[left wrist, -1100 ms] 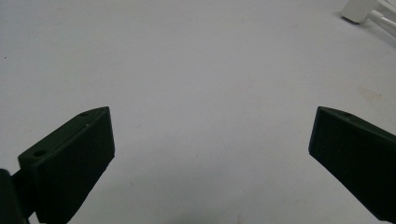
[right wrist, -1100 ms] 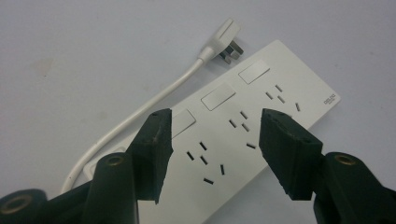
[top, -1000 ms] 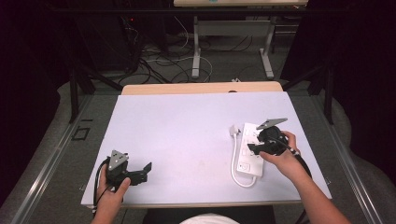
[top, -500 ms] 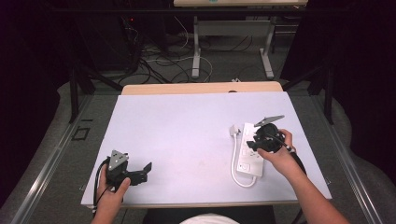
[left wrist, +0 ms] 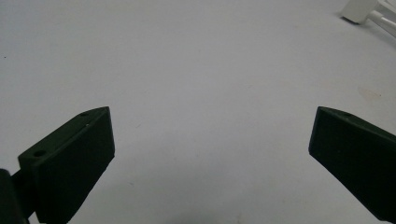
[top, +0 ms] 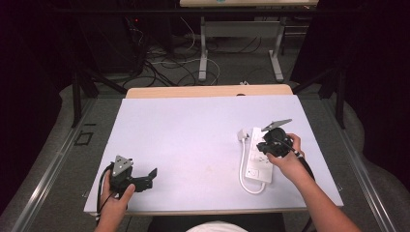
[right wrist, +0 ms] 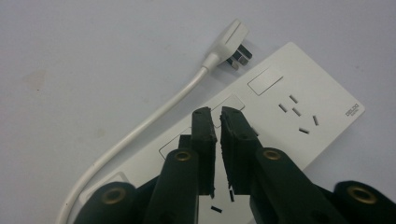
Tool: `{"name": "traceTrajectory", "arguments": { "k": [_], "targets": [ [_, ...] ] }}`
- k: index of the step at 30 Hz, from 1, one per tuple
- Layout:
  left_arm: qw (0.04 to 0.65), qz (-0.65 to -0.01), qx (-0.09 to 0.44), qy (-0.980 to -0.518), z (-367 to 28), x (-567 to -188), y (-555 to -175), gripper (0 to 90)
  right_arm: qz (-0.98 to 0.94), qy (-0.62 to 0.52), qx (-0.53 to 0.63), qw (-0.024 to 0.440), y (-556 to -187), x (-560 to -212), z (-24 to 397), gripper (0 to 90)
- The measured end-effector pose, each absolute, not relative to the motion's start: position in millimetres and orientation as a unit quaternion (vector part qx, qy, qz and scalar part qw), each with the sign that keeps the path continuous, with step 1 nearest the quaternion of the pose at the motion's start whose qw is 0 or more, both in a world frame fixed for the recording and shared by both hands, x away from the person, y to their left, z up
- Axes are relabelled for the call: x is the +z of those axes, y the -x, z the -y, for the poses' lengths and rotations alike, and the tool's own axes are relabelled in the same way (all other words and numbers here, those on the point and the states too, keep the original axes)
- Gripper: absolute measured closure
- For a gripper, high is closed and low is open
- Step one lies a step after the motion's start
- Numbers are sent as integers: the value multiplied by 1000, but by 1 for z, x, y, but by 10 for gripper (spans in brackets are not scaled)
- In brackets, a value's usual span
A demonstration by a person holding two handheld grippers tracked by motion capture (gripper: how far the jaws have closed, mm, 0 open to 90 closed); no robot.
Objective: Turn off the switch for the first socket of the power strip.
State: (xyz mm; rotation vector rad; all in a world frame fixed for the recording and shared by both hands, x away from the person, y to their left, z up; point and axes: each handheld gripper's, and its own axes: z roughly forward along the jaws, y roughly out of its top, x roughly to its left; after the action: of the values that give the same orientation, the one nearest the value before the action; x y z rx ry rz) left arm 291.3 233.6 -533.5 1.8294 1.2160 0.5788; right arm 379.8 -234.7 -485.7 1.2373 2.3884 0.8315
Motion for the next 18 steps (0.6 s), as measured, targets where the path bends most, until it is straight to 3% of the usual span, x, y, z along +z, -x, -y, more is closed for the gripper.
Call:
{"name": "traceTrajectory", "arguments": {
  "k": [18],
  "targets": [
    [421, -486, 231, -730, -233, -534, -292, 1, -845, -431, 279, 149, -384, -493, 227, 900]
  ]
}}
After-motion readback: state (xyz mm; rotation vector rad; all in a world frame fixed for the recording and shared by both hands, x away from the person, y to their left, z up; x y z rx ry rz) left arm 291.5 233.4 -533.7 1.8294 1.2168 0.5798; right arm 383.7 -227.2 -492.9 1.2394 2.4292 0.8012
